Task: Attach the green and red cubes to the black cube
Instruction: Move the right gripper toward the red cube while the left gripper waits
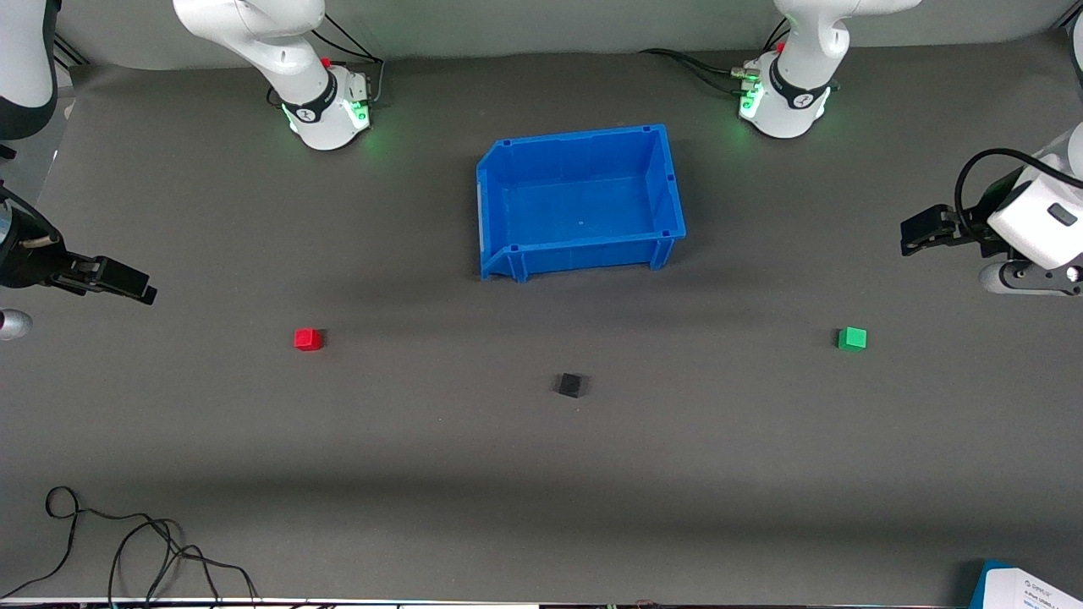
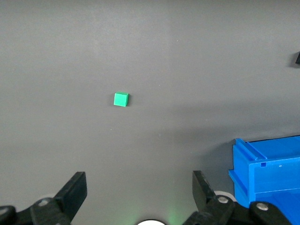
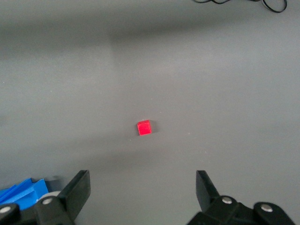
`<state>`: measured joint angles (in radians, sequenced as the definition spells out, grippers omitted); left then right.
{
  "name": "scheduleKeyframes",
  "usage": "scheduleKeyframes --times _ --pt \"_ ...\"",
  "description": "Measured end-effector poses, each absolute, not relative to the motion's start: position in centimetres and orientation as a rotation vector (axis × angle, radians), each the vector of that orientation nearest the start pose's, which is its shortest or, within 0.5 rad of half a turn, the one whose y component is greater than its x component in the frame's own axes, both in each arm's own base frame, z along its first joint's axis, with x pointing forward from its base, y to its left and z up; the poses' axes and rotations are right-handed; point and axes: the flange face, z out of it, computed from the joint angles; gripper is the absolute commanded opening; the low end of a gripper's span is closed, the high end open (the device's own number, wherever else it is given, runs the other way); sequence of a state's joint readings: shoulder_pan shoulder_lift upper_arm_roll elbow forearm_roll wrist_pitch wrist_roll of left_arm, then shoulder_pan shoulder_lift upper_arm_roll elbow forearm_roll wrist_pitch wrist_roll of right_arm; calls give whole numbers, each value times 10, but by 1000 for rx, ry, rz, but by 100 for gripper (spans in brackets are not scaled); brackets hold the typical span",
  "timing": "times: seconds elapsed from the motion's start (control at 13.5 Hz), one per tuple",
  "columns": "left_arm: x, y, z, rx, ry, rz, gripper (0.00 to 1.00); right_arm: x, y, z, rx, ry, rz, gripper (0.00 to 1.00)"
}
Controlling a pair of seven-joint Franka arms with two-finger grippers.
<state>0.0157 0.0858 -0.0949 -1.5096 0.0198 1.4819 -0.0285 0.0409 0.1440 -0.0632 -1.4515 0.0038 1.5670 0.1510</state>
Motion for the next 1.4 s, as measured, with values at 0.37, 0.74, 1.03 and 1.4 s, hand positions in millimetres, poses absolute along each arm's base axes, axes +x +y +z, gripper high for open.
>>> scheduleKeyframes --times 0.37,0.74,1.03,1.4 --pt "569 -39 598 -3118 74 175 99 598 -10 598 -3137 271 44 100" --pt "569 -39 598 -3118 74 175 99 598 -24 603 -3135 311 24 100" --pt "569 -39 598 -3118 73 175 99 601 -35 602 -3135 339 22 100" --pt "569 -37 598 -3118 69 173 100 617 -50 563 -3113 580 119 100"
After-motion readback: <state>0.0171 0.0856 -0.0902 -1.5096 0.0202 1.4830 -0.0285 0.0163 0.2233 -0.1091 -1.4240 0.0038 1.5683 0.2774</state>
